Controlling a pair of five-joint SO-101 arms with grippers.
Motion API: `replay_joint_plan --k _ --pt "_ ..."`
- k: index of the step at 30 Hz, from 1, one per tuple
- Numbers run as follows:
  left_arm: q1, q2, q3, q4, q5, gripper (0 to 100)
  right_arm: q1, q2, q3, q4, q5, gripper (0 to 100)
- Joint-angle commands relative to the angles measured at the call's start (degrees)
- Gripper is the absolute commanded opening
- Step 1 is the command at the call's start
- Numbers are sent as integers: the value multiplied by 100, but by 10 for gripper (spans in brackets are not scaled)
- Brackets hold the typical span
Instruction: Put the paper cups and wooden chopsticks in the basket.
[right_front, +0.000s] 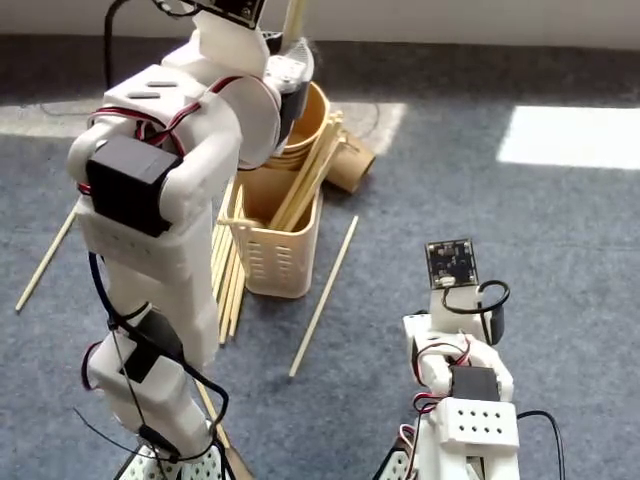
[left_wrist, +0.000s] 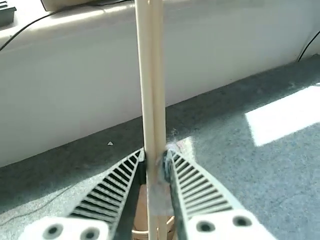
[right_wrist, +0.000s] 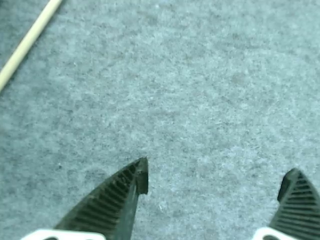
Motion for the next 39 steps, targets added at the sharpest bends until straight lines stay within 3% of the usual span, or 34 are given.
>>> replay_joint_plan --k 1,10,15,19,22,25,28,31,35,39 --pt "40 -48 -40 255 44 80 48 -57 -31 -92 70 393" --pt "31 -48 4 360 53 89 48 -57 -31 -92 70 393" --pt "31 -48 4 360 18 173 48 -57 -31 -92 70 393" --pt "13 -48 -22 352 9 175 48 -57 -31 -92 70 393" --pt "-286 -48 -31 352 -9 175 48 -57 -31 -92 70 393" --pt "-1165 -4 75 369 -325 174 48 -57 -31 -92 70 393" --pt "-2325 31 892 360 -677 174 48 -57 -31 -92 70 393" --pt "-2967 189 2431 325 -1266 178 48 -57 -31 -101 70 393" --pt "-3020 752 4092 229 -1996 179 48 -57 -31 -171 70 393" --pt "-2853 1367 4813 -114 -2110 179 48 -57 -31 -163 70 393"
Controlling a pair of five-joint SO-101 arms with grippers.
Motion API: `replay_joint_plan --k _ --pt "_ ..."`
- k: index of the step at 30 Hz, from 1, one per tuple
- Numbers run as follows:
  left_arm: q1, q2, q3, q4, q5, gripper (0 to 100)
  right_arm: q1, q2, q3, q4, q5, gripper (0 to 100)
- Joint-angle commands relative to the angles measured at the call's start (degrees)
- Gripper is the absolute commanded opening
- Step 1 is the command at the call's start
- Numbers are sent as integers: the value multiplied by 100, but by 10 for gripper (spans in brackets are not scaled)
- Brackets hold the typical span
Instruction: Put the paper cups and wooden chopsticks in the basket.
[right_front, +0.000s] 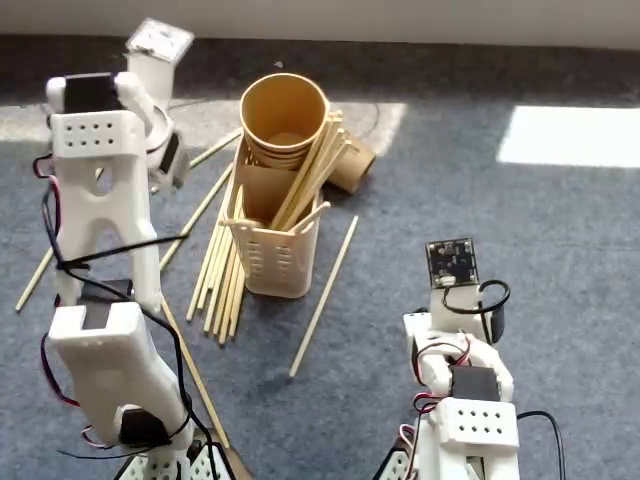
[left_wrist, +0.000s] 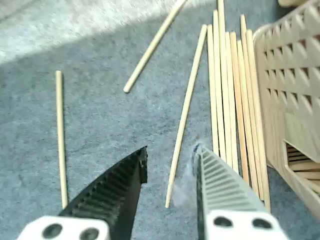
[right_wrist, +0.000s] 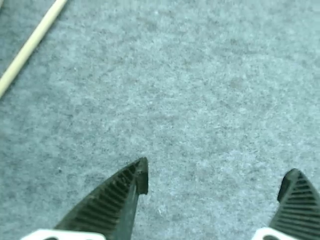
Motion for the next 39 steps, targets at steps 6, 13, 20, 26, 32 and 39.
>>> replay_joint_plan --k 6,13,20,26,32,39 --pt "470 1103 734 -334 -123 179 48 -57 -31 -84 70 393" --pt "576 1314 602 -440 -114 179 48 -57 -31 -84 70 393" --pt "268 312 -1068 -299 615 178 48 -57 -31 -84 62 393" --pt "620 -804 -2035 167 624 178 48 -57 -22 -84 62 393" --pt "1015 -1763 -1657 176 624 178 48 -57 -31 -84 53 393" --pt "-4 -2316 -1393 149 765 178 84 145 -2211 822 53 393"
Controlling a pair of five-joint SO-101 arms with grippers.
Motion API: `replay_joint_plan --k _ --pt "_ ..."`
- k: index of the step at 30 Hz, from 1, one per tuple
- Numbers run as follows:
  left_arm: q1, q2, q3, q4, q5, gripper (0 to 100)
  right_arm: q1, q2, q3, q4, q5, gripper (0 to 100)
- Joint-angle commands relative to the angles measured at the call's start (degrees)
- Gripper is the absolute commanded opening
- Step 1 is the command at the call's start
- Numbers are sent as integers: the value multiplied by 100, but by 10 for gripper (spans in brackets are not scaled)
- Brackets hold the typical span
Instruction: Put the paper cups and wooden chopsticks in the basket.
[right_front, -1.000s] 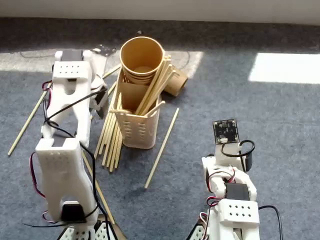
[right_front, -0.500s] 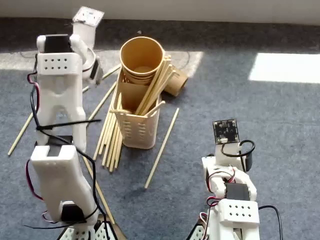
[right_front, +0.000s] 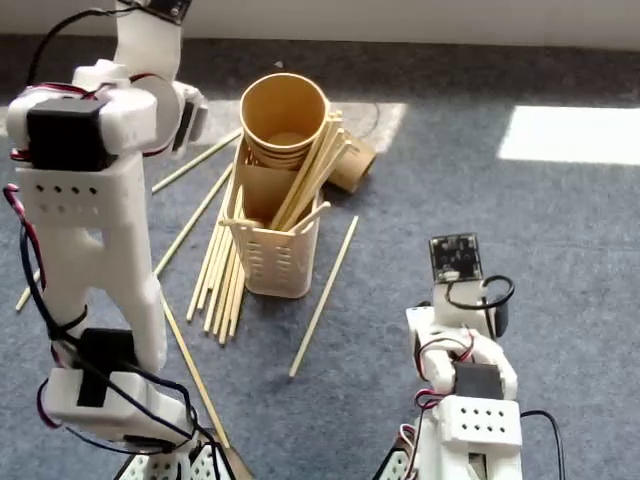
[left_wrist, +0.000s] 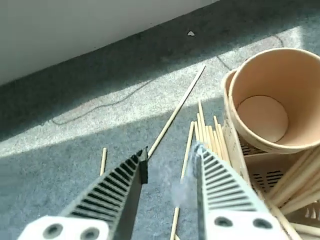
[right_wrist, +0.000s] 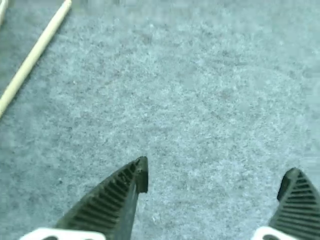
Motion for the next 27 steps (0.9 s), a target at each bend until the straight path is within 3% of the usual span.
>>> replay_joint_plan --k 1,4,9,15,18,27 --pt "-998 -453 40 -9 246 178 4 295 -2316 945 35 393" --pt "-1613 -391 171 9 264 178 -462 1262 -4655 2053 -343 393" --pt "-1982 -75 796 -9 255 179 -1851 3618 -8347 3916 -1354 393" --pt "-2431 286 1112 -448 255 179 -3064 5842 -11521 4831 -2040 393" --pt "-2774 382 1138 -554 255 179 -3266 6686 -12207 4875 -2031 393" --pt "-3512 734 1138 -1073 255 179 -3266 8286 -12303 4866 -2066 393"
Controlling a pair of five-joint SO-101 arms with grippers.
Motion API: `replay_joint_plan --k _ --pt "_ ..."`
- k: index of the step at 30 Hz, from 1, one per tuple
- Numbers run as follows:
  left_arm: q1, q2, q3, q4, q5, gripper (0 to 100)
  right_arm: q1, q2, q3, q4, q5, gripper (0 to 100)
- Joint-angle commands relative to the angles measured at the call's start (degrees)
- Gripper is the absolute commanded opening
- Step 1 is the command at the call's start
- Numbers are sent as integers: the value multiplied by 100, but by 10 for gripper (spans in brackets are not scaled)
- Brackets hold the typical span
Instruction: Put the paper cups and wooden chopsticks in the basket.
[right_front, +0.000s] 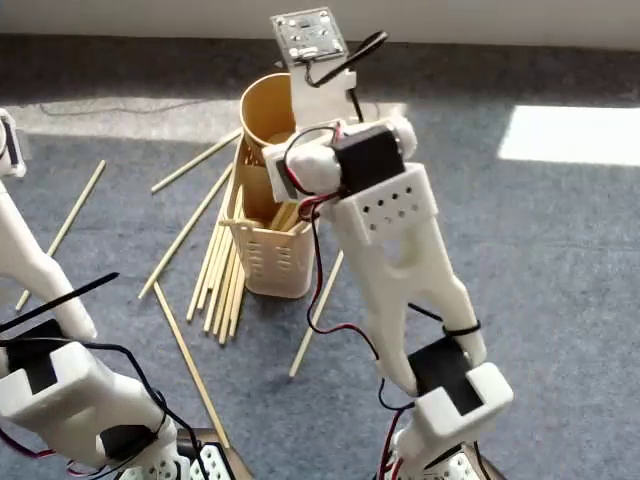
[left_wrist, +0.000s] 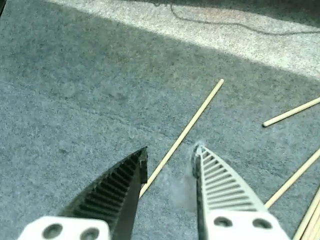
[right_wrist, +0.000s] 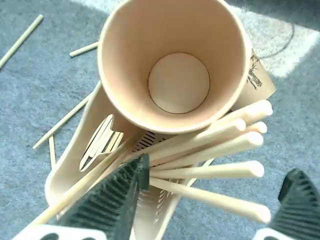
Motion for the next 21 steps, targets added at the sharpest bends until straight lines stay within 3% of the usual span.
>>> replay_joint_plan --k 1,8,16,18,21 --pt "-198 75 -13 -264 35 179 -48 171 -242 57 -62 393" --pt "-92 321 -13 -273 35 179 -40 268 -127 180 -70 393" --pt "-84 365 -13 -255 35 179 -40 1033 1209 31 -70 386" --pt "-92 365 -13 -255 35 179 -40 1191 1349 -84 -70 333" --pt "-110 365 -13 -255 35 179 -40 1349 1341 -110 -62 153"
